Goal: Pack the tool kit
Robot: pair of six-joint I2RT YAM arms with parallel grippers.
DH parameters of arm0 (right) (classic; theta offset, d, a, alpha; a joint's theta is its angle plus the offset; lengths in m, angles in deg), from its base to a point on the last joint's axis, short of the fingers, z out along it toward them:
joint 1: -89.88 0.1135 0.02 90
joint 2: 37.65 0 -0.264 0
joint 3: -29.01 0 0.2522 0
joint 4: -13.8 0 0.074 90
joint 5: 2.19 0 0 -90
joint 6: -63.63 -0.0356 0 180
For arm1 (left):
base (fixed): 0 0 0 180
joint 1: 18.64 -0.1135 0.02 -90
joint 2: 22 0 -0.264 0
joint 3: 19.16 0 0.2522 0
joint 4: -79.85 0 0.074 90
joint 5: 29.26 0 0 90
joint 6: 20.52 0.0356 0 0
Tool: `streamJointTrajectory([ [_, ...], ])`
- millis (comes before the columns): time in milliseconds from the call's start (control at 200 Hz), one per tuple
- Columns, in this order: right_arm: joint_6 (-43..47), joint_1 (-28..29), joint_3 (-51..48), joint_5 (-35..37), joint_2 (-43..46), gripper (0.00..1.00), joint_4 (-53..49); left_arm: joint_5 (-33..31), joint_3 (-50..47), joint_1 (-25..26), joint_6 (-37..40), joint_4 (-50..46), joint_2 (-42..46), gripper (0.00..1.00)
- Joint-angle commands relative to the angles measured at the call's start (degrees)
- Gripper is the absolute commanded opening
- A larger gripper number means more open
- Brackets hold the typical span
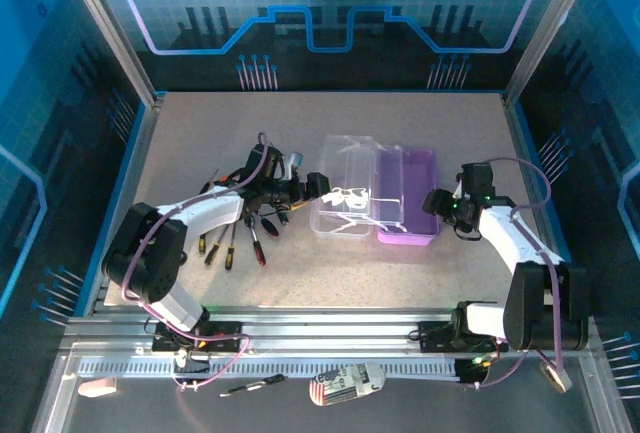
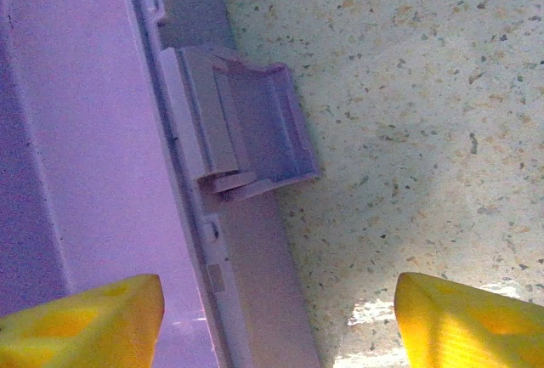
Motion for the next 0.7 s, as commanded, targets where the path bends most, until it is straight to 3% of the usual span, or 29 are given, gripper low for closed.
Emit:
streamJointTrajectory([
  [0, -0.1, -0.7, 1.7, -0.9, 3.0, 0.73, -1.8, -0.9, 1.3, -0.3, 1.6, -2.6, 3.0, 0.99],
  [95, 0.1, 1.1, 3.0, 0.2, 7.6, 0.73, -4.4, -4.8, 1.9, -0.3, 1.8, -5.6, 6.4, 0.99],
  [205, 0.1, 5.6, 4.7, 1.9, 12.0, 0.73, -7.1, -13.5, 3.3, -0.3, 2.4, -12.7, 11.3, 0.99],
  [345, -0.1, 16.4, 5.3, 5.8, 15.2, 0.72, -10.2, -24.5, 3.1, -0.3, 1.7, -21.3, 17.1, 0.99],
  [540, -5.1, 31.9, -0.4, 7.9, 18.0, 0.72, -7.9, -33.1, -3.8, -0.4, -0.3, -27.5, 24.3, 0.99],
  [600, -6.0, 34.6, -1.8, 8.6, 18.1, 0.72, -7.1, -35.9, -5.4, -0.5, -2.6, -30.5, 25.1, 0.94],
  [650, -5.9, 35.6, -2.1, 9.4, 18.0, 0.72, -6.8, -36.7, -6.3, -0.4, -2.5, -32.2, 25.5, 0.79],
  [695, -5.5, 35.8, -2.2, 10.3, 18.1, 0.72, -6.8, -37.5, -7.1, 0.2, -2.9, -34.2, 26.0, 0.71],
])
